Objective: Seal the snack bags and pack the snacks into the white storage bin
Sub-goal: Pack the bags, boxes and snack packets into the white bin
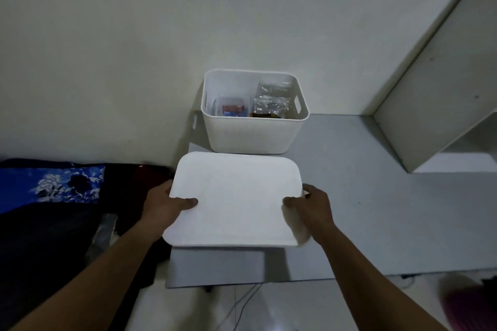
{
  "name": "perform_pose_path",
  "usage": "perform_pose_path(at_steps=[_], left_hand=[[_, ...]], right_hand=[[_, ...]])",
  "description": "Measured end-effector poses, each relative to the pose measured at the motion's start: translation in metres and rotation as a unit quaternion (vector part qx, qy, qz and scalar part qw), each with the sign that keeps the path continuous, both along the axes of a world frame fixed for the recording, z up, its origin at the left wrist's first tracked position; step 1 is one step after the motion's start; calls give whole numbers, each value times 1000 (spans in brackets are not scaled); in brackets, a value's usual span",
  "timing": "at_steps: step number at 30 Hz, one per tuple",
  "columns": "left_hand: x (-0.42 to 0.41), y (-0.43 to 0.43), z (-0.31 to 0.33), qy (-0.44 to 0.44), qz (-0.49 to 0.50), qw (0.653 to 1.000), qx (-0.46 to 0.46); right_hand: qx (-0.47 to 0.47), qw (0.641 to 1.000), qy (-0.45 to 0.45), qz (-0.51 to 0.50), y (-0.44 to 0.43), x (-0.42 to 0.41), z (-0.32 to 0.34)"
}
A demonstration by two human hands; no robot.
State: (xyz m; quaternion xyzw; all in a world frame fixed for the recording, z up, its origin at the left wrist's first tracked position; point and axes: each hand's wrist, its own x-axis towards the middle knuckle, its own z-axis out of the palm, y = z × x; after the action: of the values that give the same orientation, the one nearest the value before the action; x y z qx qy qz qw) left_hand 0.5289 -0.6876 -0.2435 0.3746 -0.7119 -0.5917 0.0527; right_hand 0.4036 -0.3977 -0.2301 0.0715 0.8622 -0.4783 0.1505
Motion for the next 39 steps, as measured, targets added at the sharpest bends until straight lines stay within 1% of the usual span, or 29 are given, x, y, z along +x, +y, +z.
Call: perform_pose_path(at_steps=[2, 5, 10, 13, 15, 20, 25, 28, 30, 35, 39], left_hand=[[3, -1, 20, 32, -16, 999, 26], [4, -5, 50, 63, -14, 997, 32], [-12, -8, 104, 79, -9, 997, 8], [-39, -7, 129, 96, 0, 995, -10], [-63, -8, 137, 88, 13, 996, -29], [-127, -19, 140, 65, 37, 996, -47], [-187, -24, 133, 41, 74, 991, -102], [-220, -28, 122, 7, 79, 987, -139], [-239, -31, 116, -13, 83, 984, -155], [-276, -42, 92, -36, 109, 980, -161], [-292, -45, 81, -59, 100, 972, -204]], right_hand=[[-14, 999, 26, 11, 3, 2, 23], [-30, 998, 48, 30, 4, -2, 55], [-29, 996, 76, 25, 0, -22, 99], [-33, 994, 100, 17, -4, -46, 119], [-33, 993, 109, 12, -8, -68, 127], [-17, 995, 99, 5, -18, -131, 131], [-15, 995, 95, 4, -29, -191, 119], [-6, 996, 87, 10, -40, -223, 109], [-1, 997, 79, 15, -48, -243, 101], [13, 997, 61, 38, -64, -284, 76], [23, 998, 50, 40, -74, -303, 59]])
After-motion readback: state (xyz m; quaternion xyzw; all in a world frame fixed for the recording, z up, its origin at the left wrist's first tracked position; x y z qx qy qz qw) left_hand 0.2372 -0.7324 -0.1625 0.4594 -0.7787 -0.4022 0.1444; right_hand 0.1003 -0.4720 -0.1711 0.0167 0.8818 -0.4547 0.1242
